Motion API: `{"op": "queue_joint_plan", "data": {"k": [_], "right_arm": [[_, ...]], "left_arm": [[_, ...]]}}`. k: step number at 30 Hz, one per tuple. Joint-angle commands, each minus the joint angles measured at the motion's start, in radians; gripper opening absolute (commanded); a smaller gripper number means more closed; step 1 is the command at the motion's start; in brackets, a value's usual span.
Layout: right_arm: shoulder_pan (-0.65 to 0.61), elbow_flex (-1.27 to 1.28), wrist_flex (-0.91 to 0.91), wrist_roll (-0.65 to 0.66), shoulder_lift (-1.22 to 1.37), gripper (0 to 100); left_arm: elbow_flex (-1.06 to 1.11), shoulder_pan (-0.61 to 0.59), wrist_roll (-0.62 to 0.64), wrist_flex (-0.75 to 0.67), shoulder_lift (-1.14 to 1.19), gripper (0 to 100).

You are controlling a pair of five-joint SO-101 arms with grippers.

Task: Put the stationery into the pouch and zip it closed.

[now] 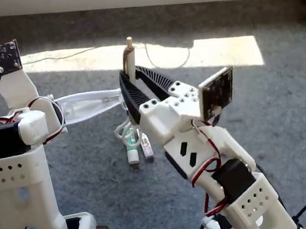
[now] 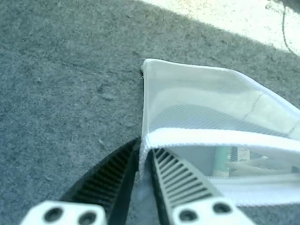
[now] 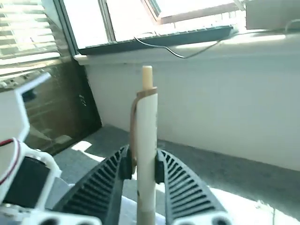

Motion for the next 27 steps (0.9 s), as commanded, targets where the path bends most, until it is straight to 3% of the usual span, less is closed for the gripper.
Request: {"op": "queue_joint_plan", "data": {"k": [1, 13, 27], "right_arm": [[-0.071, -0.001, -0.122, -0.008, -0.035, 0.5], [-0.137, 0.002, -0.349, -0.008, -0.016, 0.5], [-0.157, 0.082, -0.685, -0.005, 0.242, 0.5]], "left_arm": [[0.007, -0.012, 0.003, -0.015, 0.012, 1], [0.008, -0.012, 0.003, -0.014, 0.012, 1], [0.008, -0.012, 0.003, -0.012, 0.012, 1]]}}
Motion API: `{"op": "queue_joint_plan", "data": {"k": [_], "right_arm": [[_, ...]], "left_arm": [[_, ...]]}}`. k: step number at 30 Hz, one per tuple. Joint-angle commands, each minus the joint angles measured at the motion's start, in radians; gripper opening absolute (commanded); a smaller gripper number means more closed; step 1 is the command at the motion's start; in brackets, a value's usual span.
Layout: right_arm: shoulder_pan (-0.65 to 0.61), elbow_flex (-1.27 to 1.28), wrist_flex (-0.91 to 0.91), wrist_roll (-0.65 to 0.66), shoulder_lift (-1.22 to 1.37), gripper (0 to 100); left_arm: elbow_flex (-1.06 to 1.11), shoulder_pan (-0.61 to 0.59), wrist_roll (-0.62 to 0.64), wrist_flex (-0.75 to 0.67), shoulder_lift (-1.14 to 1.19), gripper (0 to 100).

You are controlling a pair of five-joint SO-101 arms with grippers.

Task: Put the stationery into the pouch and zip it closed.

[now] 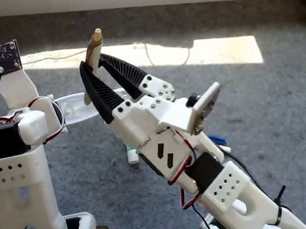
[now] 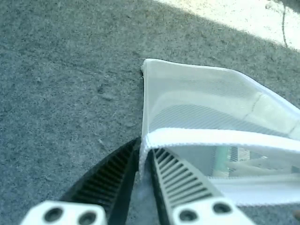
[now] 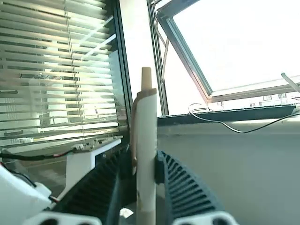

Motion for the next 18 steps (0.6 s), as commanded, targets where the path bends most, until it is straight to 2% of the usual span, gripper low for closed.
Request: {"op": "queue_joint_plan", "data": {"k": [1, 5, 8, 18], "right_arm": [[-0.025, 0.036, -0.12, 0.011, 0.039, 0.5], [-0.028, 0.114, -0.286, 0.144, 0.104, 0.5], [-0.028, 0.153, -0.397, 0.181, 0.159, 0.5], [-0.038, 0.246, -0.424, 0.183, 0.205, 0.5]], "left_arm": [[0.016, -0.012, 0.003, -0.017, 0.012, 1], [0.022, -0.012, 0.003, -0.02, 0.012, 1], [0.024, -0.01, 0.003, -0.02, 0.012, 1], [0.025, -0.008, 0.003, -0.02, 0.012, 1]]}}
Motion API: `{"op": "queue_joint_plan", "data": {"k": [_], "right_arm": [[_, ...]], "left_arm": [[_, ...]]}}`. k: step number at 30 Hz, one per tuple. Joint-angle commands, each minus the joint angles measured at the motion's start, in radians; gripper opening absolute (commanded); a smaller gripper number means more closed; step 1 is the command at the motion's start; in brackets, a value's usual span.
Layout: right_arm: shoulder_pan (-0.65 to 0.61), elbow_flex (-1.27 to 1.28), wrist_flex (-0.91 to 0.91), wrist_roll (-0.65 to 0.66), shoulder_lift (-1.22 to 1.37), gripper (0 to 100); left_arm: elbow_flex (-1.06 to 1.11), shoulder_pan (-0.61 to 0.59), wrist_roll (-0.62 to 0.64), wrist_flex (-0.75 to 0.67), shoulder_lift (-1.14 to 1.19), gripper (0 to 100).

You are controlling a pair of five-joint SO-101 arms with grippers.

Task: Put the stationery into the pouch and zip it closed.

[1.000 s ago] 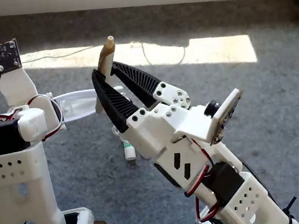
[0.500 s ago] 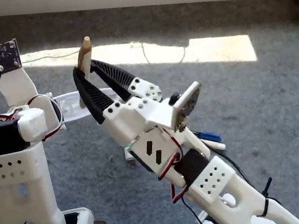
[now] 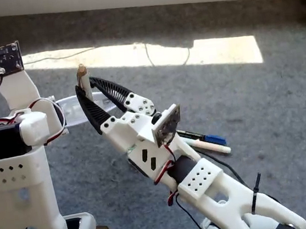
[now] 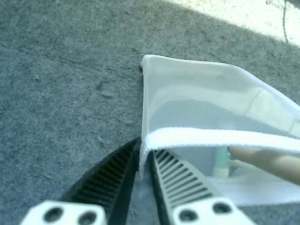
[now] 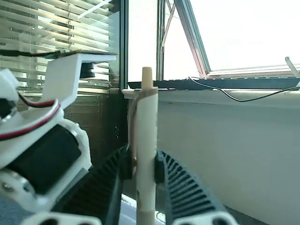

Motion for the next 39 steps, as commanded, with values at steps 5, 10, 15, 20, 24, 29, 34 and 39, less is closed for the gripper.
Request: {"op": "queue_joint_plan", "data": {"k": [5, 10, 15, 20, 24, 29, 34, 39], "right_arm": [[-0.05, 0.035, -0.022, 0.025, -0.01, 0.5], [-0.07, 0.038, -0.002, 0.135, -0.008, 0.9], [-0.071, 0.031, 0.119, 0.138, -0.008, 1.1], [-0.071, 0.028, 0.159, 0.14, -0.01, 5.6], [-0.071, 0.028, 0.177, 0.138, -0.01, 13.7], [-0.071, 0.033, 0.177, 0.14, -0.027, 13.8], [-0.071, 0.03, 0.331, 0.137, -0.199, 13.8], [-0.042, 0.025, 0.611, 0.137, -0.409, 13.8]], "left_arm": [[0.008, -0.013, 0.003, -0.02, 0.012, 1], [0.008, -0.013, 0.003, -0.02, 0.012, 1], [0.01, -0.013, 0.003, -0.023, 0.012, 1], [0.012, -0.015, 0.003, -0.031, 0.012, 1], [0.012, -0.015, 0.003, -0.031, 0.012, 1], [0.012, -0.015, 0.003, -0.031, 0.012, 1], [0.012, -0.015, 0.003, -0.032, 0.012, 1], [0.012, -0.015, 0.003, -0.032, 0.012, 1]]}}
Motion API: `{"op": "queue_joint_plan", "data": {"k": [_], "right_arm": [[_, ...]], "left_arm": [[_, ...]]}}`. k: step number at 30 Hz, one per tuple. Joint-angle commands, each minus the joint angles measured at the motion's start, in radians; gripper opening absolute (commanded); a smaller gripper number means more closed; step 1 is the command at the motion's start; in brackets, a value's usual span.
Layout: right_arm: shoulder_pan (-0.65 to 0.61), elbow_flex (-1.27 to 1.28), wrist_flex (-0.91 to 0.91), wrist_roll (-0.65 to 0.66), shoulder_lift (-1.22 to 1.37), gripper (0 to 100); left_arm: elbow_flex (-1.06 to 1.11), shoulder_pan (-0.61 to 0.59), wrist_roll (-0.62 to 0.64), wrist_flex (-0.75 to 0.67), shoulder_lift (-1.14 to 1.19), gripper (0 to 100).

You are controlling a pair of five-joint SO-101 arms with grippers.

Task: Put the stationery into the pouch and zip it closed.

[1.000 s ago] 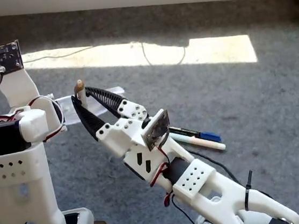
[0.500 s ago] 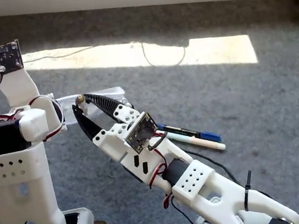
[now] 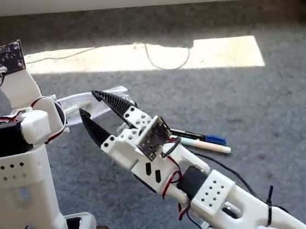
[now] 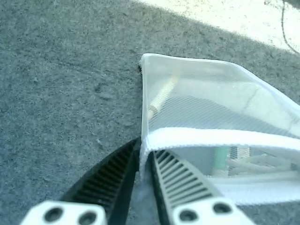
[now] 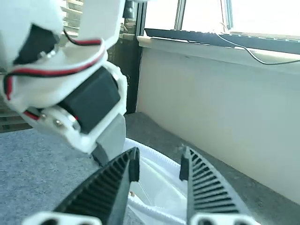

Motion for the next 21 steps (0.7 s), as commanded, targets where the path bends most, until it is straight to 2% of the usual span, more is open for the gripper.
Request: {"op": "queue_joint_plan", "data": {"k": [1, 11, 18, 21], "right_arm": [[0.033, -0.021, 0.194, 0.009, -0.173, 13.8], [0.214, -0.186, 0.532, 0.009, -0.3, 13.8], [0.277, -0.275, 0.734, 0.008, -0.295, 13.8], [0.303, -0.309, 0.786, -0.063, -0.294, 13.8]], "left_arm": [[0.01, -0.015, 0.003, -0.02, 0.012, 1], [0.01, -0.018, 0.003, -0.02, 0.012, 1], [0.007, -0.044, 0.003, -0.02, 0.012, 1], [-0.001, -0.09, 0.003, -0.031, 0.012, 1]]}}
